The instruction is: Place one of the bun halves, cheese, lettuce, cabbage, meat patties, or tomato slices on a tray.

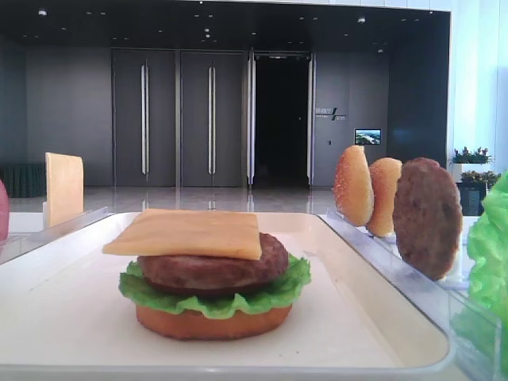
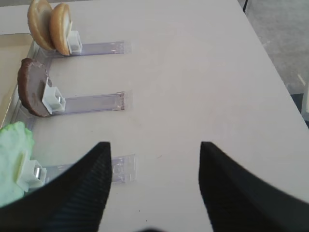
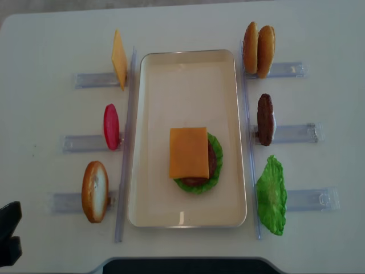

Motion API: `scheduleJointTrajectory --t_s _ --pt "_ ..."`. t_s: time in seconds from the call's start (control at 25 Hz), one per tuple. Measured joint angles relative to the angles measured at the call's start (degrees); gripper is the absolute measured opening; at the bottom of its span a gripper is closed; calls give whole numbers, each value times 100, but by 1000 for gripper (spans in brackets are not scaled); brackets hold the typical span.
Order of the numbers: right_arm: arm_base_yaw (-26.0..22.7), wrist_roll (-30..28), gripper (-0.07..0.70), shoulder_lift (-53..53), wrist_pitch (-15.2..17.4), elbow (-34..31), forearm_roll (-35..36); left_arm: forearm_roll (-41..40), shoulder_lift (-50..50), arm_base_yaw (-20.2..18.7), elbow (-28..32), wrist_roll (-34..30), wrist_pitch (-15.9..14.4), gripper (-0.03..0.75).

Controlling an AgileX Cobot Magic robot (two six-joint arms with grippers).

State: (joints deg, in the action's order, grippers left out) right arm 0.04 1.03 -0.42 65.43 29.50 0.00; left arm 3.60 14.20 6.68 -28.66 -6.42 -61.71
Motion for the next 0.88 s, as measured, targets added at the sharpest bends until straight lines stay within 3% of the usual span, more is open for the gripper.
scheduleJointTrajectory --t_s 0.88 --pt "0 0 414 0 0 0 0 -50 -1434 -92 57 -17 -28 265"
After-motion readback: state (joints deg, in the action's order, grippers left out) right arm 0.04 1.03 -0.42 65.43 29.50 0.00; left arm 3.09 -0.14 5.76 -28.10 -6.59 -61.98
